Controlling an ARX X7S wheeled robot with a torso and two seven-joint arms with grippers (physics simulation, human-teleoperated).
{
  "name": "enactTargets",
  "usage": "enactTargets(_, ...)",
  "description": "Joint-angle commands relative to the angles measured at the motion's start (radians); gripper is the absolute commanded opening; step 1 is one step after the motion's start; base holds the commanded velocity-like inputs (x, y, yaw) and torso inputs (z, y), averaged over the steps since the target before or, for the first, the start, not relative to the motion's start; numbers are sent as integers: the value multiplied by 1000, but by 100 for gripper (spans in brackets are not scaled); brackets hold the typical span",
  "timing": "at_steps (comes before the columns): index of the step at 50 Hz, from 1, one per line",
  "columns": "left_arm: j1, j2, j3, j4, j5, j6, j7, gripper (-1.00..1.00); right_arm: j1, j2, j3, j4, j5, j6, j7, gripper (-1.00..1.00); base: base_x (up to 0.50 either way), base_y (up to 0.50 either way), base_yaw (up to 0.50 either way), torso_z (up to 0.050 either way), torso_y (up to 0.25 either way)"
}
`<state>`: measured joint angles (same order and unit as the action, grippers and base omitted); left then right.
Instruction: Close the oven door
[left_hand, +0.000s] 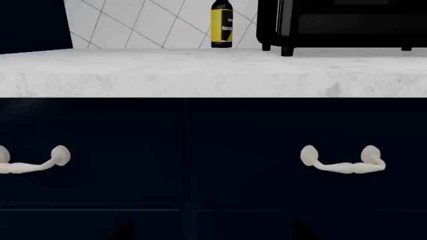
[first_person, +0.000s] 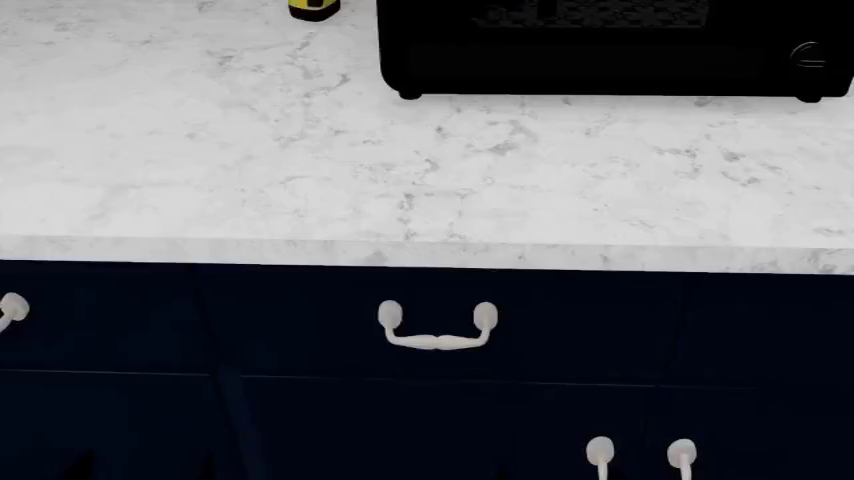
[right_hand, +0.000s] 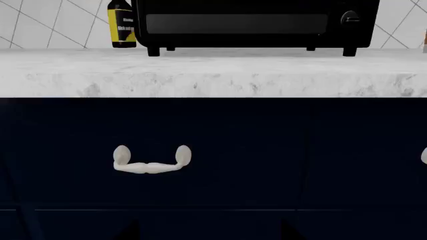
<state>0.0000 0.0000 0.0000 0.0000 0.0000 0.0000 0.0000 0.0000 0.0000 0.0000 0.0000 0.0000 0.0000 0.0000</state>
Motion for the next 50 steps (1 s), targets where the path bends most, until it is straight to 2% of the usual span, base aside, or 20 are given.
enactTargets(1,-12,-84,102,-28,-85,25,-99,100,9,32,-40,27,32,-20,39,100,0,0,0,0,0)
enactTargets(17,-6,-105,120,7,-107,-5,-121,100,6,64,-73,-5,57,17,84,100,-12,0,0,0,0)
enactTargets(50,-9,-131,150,8,-134,-4,-157,100,12,102,-118,-2,97,14,127,100,-330,0,0,0,0)
